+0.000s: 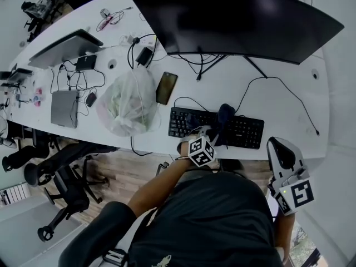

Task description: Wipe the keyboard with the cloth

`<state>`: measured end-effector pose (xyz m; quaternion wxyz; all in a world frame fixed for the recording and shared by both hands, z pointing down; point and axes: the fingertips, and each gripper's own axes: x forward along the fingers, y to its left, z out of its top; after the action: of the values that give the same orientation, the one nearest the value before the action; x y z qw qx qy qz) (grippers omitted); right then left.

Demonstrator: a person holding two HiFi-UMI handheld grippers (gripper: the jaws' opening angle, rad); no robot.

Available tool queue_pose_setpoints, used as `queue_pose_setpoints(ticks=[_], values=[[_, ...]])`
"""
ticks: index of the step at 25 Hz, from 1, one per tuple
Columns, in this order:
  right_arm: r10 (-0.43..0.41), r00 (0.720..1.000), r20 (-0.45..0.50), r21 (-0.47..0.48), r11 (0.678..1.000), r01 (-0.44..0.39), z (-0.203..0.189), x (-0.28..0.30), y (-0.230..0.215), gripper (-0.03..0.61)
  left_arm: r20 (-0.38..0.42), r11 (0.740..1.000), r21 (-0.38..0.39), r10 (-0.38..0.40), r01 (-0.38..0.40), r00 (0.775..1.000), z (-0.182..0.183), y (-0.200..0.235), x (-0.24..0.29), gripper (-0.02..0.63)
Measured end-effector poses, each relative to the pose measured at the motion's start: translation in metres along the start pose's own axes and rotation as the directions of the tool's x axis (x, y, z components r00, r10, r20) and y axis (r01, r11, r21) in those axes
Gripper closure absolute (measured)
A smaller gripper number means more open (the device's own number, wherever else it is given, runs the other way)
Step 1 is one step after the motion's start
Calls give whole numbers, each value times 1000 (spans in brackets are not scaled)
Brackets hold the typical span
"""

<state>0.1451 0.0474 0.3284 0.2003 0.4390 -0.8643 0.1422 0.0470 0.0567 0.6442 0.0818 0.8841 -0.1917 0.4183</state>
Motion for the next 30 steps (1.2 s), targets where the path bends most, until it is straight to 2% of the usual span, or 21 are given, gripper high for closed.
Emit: queue_pose_setpoints(ticks=[2,4,6,7,9,13,15,17,19,20,21,22,24,26,28,30], values=[[-3,1000,-2,0,1000,3,-1,-1,-2,568,-9,997,-4,77,-77,997,-7,32,-12,565],[-9,1000,-7,5,1000,9,-3,-3,-5,568,-34,979,-72,188,-190,982,-27,83,-33,565],[-10,1000,-14,11,1000,10,-6,-3,-6,568,-68,963,-133,228,-235,971,-46,110,-43,565],[-7,1000,-17,14,1000,7,-8,-3,-5,568,-72,965,-130,219,-226,973,-49,106,-40,565],[3,1000,-21,15,1000,-2,-10,-1,-2,568,-51,980,-60,189,-192,981,-38,75,-24,565],[17,1000,-10,5,1000,-17,-4,2,2,568,3,999,35,42,-42,999,-2,12,-3,565],[20,1000,-10,1,1000,-20,-3,2,4,568,-5,997,61,53,-53,999,-4,17,-10,565],[18,1000,-15,2,1000,-18,-4,1,3,568,-19,991,3,137,-137,990,-22,52,-32,565],[14,1000,-24,5,1000,-14,-8,-1,3,568,-41,972,-116,202,-205,979,-51,89,-54,565],[13,1000,-28,7,1000,-13,-9,-1,3,568,-51,964,-161,206,-211,977,-64,98,-60,565],[14,999,-30,9,1000,-14,-11,0,3,569,-55,965,-176,190,-197,980,-72,97,-61,565],[17,999,-31,10,1000,-16,-11,0,4,568,-54,974,-154,160,-167,986,-74,85,-58,565],[23,999,-29,7,1000,-22,-9,2,7,568,-50,995,-43,91,-94,995,-60,43,-42,565],[31,999,-26,1,1000,-31,-6,4,10,568,-51,998,48,51,-49,997,-43,11,-27,565],[38,999,-23,-6,999,-39,-5,6,14,568,-58,997,71,30,-26,998,-36,3,-24,565],[40,999,-27,-9,999,-40,-6,6,17,569,-68,996,77,57,-52,996,-41,19,-34,565]])
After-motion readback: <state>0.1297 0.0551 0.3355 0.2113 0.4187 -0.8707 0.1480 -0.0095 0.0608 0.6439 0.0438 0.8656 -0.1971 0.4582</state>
